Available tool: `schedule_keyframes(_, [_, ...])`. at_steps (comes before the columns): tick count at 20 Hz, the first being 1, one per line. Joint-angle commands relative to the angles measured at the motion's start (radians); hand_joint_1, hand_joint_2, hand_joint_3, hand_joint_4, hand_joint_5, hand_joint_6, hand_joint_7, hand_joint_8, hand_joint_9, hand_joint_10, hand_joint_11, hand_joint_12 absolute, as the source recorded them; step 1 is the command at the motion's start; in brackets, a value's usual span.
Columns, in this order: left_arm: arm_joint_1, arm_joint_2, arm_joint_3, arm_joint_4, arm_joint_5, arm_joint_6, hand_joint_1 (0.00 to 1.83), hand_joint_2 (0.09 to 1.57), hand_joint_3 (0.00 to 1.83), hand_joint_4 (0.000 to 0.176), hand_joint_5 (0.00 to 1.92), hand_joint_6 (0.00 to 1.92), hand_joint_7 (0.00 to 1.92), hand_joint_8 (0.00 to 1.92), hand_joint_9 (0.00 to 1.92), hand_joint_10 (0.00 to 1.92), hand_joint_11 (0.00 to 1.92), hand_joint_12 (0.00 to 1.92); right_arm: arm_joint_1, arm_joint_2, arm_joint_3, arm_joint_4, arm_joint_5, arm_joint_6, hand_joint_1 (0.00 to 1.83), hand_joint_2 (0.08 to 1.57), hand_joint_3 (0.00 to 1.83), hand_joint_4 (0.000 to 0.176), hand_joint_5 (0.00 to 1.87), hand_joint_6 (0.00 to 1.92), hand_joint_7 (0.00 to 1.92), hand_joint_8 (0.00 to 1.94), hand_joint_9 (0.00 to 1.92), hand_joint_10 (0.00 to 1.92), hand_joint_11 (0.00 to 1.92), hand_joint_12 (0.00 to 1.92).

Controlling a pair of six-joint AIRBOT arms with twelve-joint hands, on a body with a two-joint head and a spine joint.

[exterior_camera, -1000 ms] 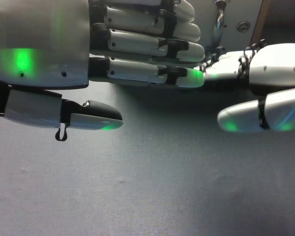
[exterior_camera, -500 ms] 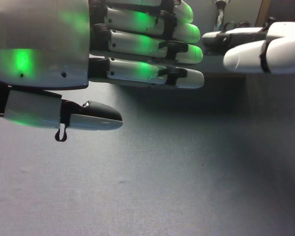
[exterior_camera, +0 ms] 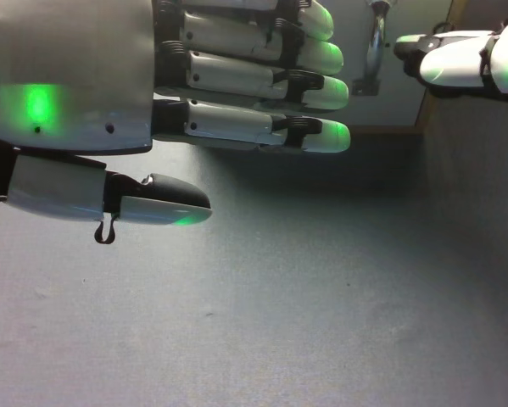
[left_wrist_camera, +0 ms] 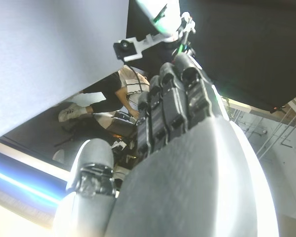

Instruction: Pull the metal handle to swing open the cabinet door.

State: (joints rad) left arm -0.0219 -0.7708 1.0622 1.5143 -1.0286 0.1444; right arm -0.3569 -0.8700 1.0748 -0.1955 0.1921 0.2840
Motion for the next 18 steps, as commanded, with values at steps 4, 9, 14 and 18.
schedule_keyframes(4, [-0.012,0.005,0.001,-0.092,-0.024,0.005,0.00,1.57,0.04,0.000,0.22,0.00,0.23,0.00,0.22,0.00,0.00,0.52,0.006,0.008,0.026,0.108,0.052,0.007,0.00,1.57,0.08,0.000,0.13,0.00,0.12,0.00,0.10,0.00,0.00,0.32])
schedule_keyframes(9, [-0.012,0.005,0.001,-0.092,-0.024,0.005,0.00,1.57,0.04,0.000,0.22,0.00,0.24,0.00,0.22,0.00,0.00,0.53,0.006,0.014,0.040,0.176,0.026,0.007,0.00,1.57,0.09,0.000,0.11,0.00,0.11,0.00,0.09,0.00,0.00,0.32])
schedule_keyframes(14, [-0.012,0.005,0.001,-0.092,-0.024,0.005,0.00,1.57,0.03,0.000,0.22,0.00,0.25,0.00,0.23,0.00,0.00,0.57,0.008,0.005,0.068,0.245,0.015,0.007,0.00,1.57,0.10,0.000,0.12,0.00,0.12,0.00,0.10,0.00,0.00,0.35])
schedule_keyframes(18, [-0.012,0.005,0.001,-0.092,-0.024,0.005,0.00,1.57,0.04,0.000,0.23,0.00,0.25,0.00,0.22,0.00,0.00,0.56,0.030,-0.028,0.081,0.270,0.015,0.007,0.00,1.57,0.11,0.000,0.13,0.00,0.13,0.00,0.11,0.00,0.00,0.37])
